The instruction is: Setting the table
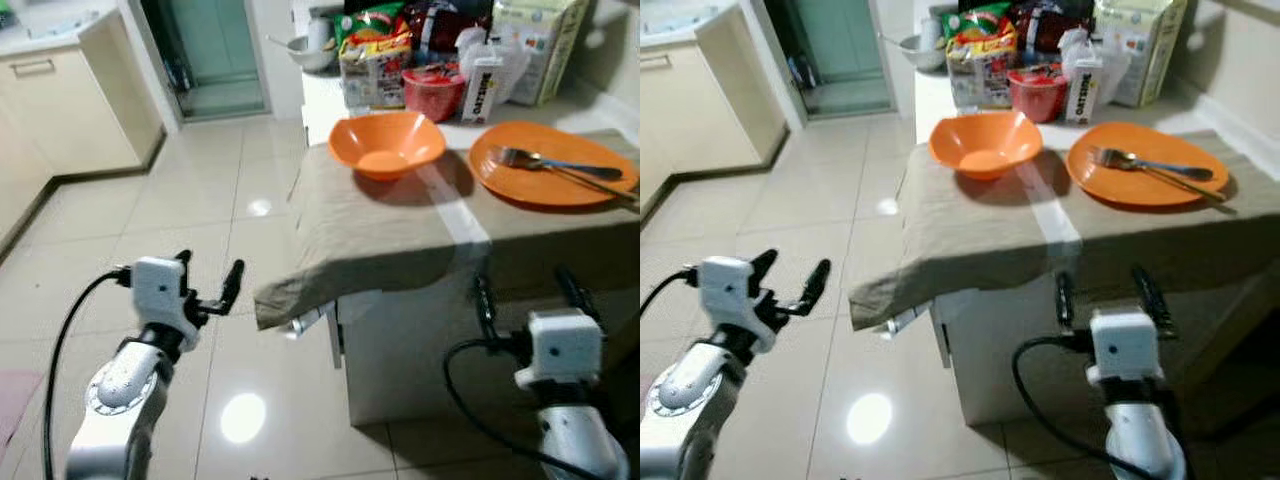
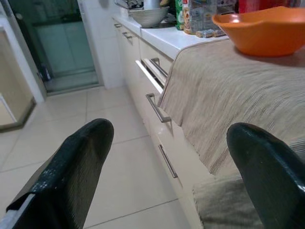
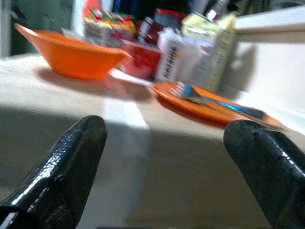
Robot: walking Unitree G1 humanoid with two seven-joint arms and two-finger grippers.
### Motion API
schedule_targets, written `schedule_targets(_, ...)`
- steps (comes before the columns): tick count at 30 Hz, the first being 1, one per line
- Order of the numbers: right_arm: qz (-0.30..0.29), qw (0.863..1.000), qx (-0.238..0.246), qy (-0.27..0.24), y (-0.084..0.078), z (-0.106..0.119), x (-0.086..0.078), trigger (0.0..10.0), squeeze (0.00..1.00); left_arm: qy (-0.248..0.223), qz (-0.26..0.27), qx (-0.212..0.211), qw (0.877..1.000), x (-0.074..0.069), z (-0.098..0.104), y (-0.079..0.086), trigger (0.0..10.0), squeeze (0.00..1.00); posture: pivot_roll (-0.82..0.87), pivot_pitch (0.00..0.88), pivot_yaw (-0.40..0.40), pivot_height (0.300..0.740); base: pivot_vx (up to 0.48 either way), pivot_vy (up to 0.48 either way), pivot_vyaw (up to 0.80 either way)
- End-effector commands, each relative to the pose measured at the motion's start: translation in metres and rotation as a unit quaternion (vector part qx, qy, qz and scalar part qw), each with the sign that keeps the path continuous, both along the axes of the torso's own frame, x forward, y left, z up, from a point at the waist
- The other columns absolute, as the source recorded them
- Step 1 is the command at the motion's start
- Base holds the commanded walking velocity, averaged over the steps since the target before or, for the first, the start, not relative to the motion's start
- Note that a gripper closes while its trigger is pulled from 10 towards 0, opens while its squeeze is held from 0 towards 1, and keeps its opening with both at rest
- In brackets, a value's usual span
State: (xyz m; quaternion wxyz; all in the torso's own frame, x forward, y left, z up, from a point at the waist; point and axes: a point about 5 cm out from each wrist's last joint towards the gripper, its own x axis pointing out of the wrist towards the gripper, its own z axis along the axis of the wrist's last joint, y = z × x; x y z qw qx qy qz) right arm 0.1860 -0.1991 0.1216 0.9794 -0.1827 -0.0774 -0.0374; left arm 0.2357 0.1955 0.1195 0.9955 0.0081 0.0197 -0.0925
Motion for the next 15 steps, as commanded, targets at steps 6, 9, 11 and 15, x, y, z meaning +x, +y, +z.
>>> schedule_targets(6, 0.033, 0.999, 0.024, 0.007, 0.009, 0.007, -0.006, 10.0, 0.00, 0.004, 0.002, -0.024, 1.000, -0.016, 0.013, -0.002, 10.0, 0.00, -0.22, 0.012, 0.127, 0.740, 0.000, 0.000, 0.00)
schedule_targets(9, 0.047, 0.999, 0.021, -0.006, 0.012, 0.013, 0.000, 10.0, 0.00, -0.010, -0.010, -0.029, 0.999, -0.010, 0.019, -0.013, 10.0, 0.00, -0.22, 0.006, 0.121, 0.740, 0.000, 0.000, 0.00)
schedule_targets(11, 0.054, 0.998, 0.017, -0.009, 0.014, 0.016, 0.001, 10.0, 0.00, -0.014, -0.013, -0.028, 0.999, -0.009, 0.021, -0.016, 10.0, 0.00, -0.22, 0.006, 0.121, 0.740, 0.000, 0.000, 0.00)
schedule_targets(15, 0.059, 0.998, 0.014, -0.005, 0.016, 0.016, -0.001, 10.0, 0.00, -0.027, -0.003, -0.039, 0.999, -0.007, 0.028, -0.019, 10.0, 0.00, -0.22, 0.007, 0.116, 0.740, 0.423, 0.000, 0.00)
